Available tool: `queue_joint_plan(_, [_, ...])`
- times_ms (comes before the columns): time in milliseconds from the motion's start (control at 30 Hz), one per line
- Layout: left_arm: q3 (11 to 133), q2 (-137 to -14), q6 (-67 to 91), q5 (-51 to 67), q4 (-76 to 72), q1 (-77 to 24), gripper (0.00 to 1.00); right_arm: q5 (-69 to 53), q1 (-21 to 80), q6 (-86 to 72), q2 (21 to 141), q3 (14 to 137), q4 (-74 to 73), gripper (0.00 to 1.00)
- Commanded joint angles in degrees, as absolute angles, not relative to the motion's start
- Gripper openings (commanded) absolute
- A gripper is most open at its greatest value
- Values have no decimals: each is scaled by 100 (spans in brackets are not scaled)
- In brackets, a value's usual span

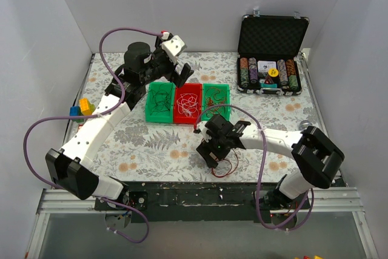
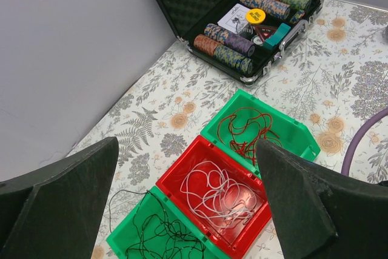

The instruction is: Untangle the cables

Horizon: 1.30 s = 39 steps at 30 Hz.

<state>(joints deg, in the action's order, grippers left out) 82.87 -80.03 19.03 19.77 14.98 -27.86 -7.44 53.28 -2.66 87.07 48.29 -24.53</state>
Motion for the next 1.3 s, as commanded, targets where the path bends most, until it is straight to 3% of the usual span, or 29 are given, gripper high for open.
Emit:
queue_joint_plan(0, [8209, -7769, 1846, 2039, 1450, -2760, 98, -695, 5475, -395, 8859, 5010, -2716, 89])
queue_joint_plan(67, [8200, -7778, 1846, 2030, 1441, -2760, 98, -651, 5511, -465, 8938, 5018, -2751, 81])
queue_joint_plan(167, [8200, -7778, 1846, 2022, 1433, -2760, 98, -476, 5581, -589, 9149, 5097, -2865, 61])
queue_joint_plan(267, [8209, -7770, 1837, 1995, 1424, -2751, 98, -203, 5756, -659, 9281, 5115, -2936, 37])
queue_joint_plan(367, [8191, -7761, 1828, 1995, 1415, -2760, 98, -26, 5897, -721, 9386, 5106, -2927, 5])
queue_joint_plan(400, [8191, -7769, 1837, 1995, 1415, -2760, 98, 148, 5924, -756, 9404, 5133, -2901, 1])
queue_joint_plan(633, [8200, -7752, 1837, 1995, 1406, -2760, 98, 711, 5828, -809, 9071, 5440, -2619, 1])
queue_joint_plan(900, [8209, -7734, 1819, 1969, 1398, -2760, 98, 291, 4879, -888, 8096, 5371, -2531, 1])
queue_joint_plan(1267, [8183, -7699, 1863, 1978, 1345, -2760, 98, 316, 4755, -1099, 7138, 5465, -2109, 1])
